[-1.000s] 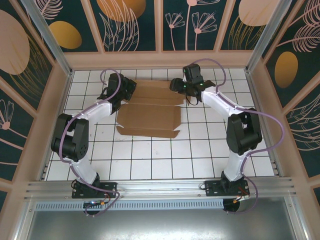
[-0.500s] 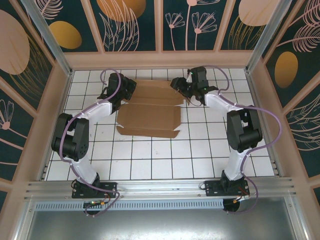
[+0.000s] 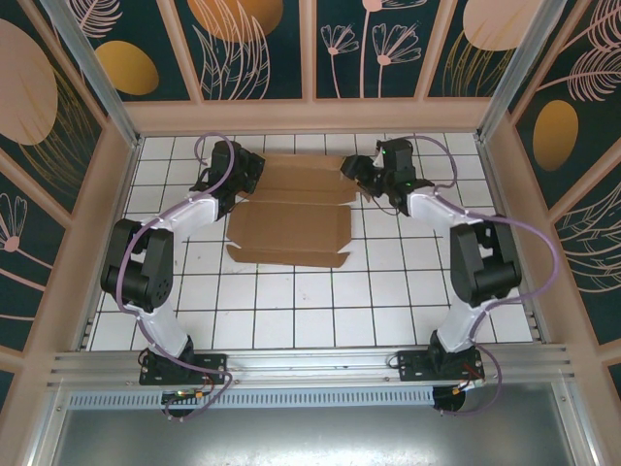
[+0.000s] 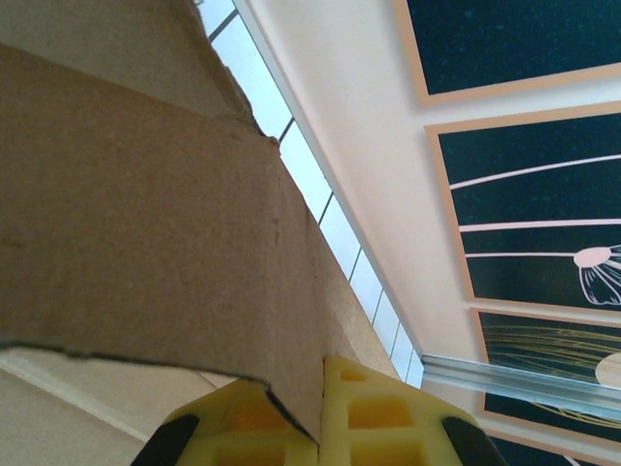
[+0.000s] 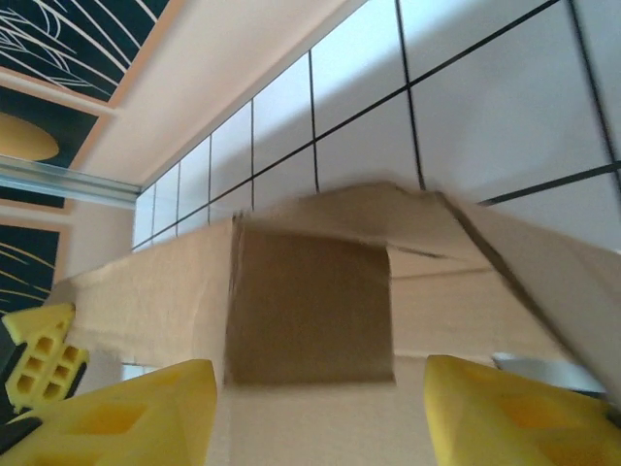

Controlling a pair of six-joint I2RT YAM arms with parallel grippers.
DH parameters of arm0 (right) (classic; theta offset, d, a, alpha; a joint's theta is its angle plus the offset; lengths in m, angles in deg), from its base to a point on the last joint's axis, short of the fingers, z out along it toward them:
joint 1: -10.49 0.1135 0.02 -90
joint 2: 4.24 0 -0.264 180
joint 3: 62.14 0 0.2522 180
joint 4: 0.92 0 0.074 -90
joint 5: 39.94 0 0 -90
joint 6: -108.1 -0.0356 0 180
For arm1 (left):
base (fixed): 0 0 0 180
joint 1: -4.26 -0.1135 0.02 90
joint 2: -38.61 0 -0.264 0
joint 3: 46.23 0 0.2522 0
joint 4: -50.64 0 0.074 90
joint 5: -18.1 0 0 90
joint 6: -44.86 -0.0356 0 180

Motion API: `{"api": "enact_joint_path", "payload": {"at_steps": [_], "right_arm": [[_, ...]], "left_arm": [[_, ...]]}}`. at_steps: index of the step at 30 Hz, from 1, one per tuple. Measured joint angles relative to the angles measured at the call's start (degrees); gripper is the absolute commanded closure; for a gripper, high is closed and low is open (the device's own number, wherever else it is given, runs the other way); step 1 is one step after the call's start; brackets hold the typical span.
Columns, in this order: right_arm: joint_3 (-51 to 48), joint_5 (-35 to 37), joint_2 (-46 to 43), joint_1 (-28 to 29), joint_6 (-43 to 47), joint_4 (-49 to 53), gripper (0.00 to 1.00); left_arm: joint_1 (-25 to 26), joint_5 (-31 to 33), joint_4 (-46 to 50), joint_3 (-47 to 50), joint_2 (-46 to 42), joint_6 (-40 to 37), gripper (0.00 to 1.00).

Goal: Fold the paper box

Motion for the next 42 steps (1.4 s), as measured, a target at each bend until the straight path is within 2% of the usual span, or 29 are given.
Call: {"api": "enact_joint_path", "payload": {"at_steps": [2,4,7,15,21,25,36,42], "right_arm": [[-2.69,1.70,-3.82,0.02,1.77,0.13,0.52],[-5.40,3.15,-7.08,0.13,3.13,-0.39,0.65],[-8.39,4.98,-8.41,0.96,5.07,-1.55,0.76],[-9.29,7.96,-0.26,8.04,8.31,-3.54,0.89],[-4.57,8.17,9.16,8.31,8.11,-5.09,0.76],[-1.75,8.48,12.59,7.78,8.17,-5.14,0.72],[-0.81,8.44,14.23,-0.74,5.60,-5.68,0.62],[-0.81,7.06,14.34,-2.69,5.05,-5.75,0.55]], "left_arm": [[0.00,0.31,0.48,-0.72,0.37,0.31,1.00],[0.00,0.55,0.81,-1.62,1.07,0.48,1.00],[0.00,0.92,1.68,-3.30,2.27,0.68,1.00],[0.00,1.16,4.13,-6.60,4.04,0.68,1.00],[-0.02,1.33,5.90,-8.22,4.90,0.66,1.00],[-0.02,1.31,5.99,-8.33,4.94,0.66,1.00],[-0.04,1.27,6.23,-8.37,4.94,0.63,1.00],[-0.04,1.09,6.47,-8.81,5.22,0.63,1.00]]}}
